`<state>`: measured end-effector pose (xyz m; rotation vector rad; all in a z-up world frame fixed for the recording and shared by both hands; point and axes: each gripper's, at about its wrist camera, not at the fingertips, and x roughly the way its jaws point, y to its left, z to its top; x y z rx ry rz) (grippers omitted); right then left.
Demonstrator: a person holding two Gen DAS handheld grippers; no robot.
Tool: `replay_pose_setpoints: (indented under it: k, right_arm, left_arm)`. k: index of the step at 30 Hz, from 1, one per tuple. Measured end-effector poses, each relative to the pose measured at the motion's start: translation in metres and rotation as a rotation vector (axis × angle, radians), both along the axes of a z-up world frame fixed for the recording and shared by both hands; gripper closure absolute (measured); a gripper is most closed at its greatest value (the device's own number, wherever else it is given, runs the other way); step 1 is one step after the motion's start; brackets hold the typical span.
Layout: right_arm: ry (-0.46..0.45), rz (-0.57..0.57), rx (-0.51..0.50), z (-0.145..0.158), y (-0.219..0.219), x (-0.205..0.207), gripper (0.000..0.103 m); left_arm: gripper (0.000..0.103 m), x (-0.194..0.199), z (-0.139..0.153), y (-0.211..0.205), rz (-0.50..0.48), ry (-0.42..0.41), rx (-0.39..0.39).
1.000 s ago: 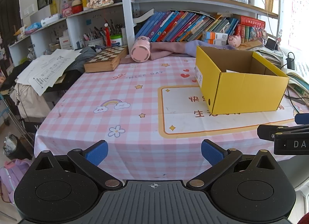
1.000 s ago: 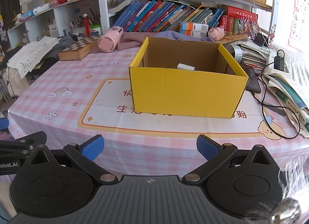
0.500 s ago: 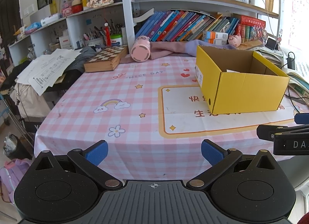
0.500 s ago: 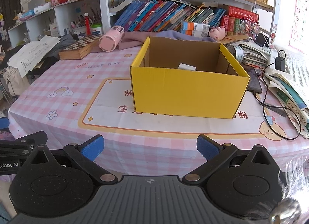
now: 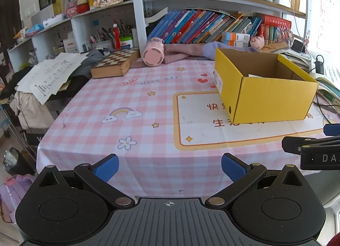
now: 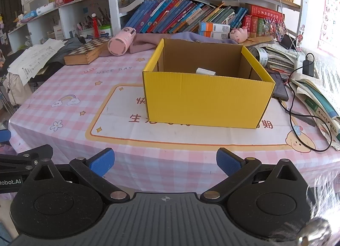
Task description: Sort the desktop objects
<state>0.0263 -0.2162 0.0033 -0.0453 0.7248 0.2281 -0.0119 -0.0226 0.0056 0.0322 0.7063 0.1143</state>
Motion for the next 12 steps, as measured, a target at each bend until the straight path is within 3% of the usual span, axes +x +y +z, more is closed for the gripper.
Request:
replay_pose_setpoints:
  k: [12]
  right_arm:
    - [0.005, 0.000, 0.000, -0.0020, 0.0007, 0.0004, 0.000]
  left_arm:
    - [0.000, -0.0002, -0.0002, 0.0004, -0.019, 0.009, -0.005]
